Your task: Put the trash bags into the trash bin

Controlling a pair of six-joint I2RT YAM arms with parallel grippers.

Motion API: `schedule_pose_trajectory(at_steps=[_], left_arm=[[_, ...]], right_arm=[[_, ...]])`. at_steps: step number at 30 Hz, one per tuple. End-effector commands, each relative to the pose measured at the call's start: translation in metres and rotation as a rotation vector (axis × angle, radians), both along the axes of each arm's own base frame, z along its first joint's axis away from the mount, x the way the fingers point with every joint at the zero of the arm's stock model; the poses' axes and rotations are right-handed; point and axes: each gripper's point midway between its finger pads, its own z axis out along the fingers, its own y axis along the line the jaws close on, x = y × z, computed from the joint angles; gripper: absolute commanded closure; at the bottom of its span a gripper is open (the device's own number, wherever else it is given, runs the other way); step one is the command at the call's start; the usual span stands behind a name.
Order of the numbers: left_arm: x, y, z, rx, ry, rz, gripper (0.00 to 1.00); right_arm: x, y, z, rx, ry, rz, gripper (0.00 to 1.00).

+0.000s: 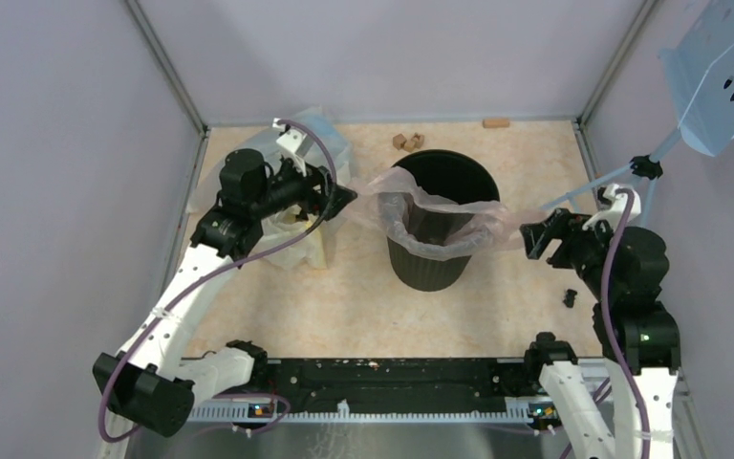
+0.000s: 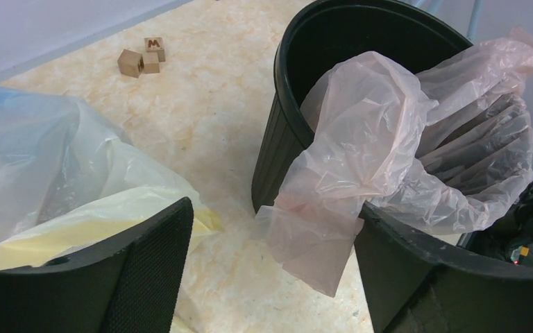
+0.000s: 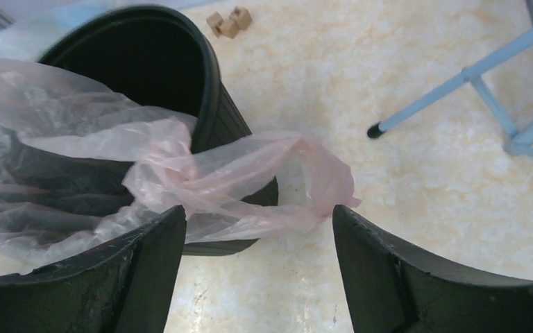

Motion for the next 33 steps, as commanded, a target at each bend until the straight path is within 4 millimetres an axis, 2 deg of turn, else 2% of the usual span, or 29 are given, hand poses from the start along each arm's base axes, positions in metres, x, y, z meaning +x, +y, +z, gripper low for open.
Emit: schedule_pose_trajectory(at_steps=[1,3,4,6,8,11,12,15,18,20,23,25,28,33], left_arm=[[0.007,-0.002,0.014,-0.017,-0.054,-0.004,0.18],[0.011,-0.002,0.010,-0.019,-0.035,0.016,0.30],[0.013,-0.002,0.008,-0.023,-0.028,0.020,0.37],[0.014,-0.005,0.006,-0.032,-0.018,0.013,0.57],[0.015,-0.006,0.005,-0.038,-0.019,0.011,0.72],[0.018,-0.005,0.002,-0.039,-0.017,0.025,0.94],[0.020,-0.004,0.001,-0.040,-0.013,0.032,0.98],[0.025,-0.001,-0.003,-0.045,0.007,0.076,1.00],[0.029,0.003,-0.005,-0.052,0.028,0.118,1.00],[0.030,0.004,-0.006,-0.053,0.036,0.126,1.00],[0.030,0.004,-0.006,-0.050,0.041,0.128,1.00],[0.030,0.005,-0.007,-0.046,0.041,0.133,1.00],[0.030,0.004,-0.006,-0.050,0.042,0.130,1.00],[0.033,0.003,-0.008,-0.051,0.049,0.133,1.00]], right_arm=[[-0.008,0.007,0.070,-0.085,-0.220,0.088,0.27],[-0.003,0.020,0.089,-0.092,-0.277,0.169,0.37],[0.000,0.030,0.094,-0.081,-0.288,0.229,0.39],[0.010,0.053,0.096,-0.046,-0.275,0.370,0.41],[0.020,0.073,0.096,-0.027,-0.275,0.517,0.43],[0.041,0.081,0.099,-0.044,-0.305,0.585,0.43],[0.047,0.085,0.101,-0.045,-0.308,0.616,0.43],[0.058,0.105,0.107,-0.016,-0.274,0.761,0.43],[0.069,0.130,0.094,-0.078,-0.235,0.842,0.40],[0.066,0.157,0.083,-0.164,-0.237,0.922,0.37],[0.065,0.179,0.063,-0.266,-0.221,0.991,0.35],[0.068,0.185,0.048,-0.313,-0.189,1.011,0.35],[0.075,0.182,0.033,-0.374,-0.150,0.989,0.35],[0.081,0.178,0.025,-0.413,-0.131,0.964,0.45]])
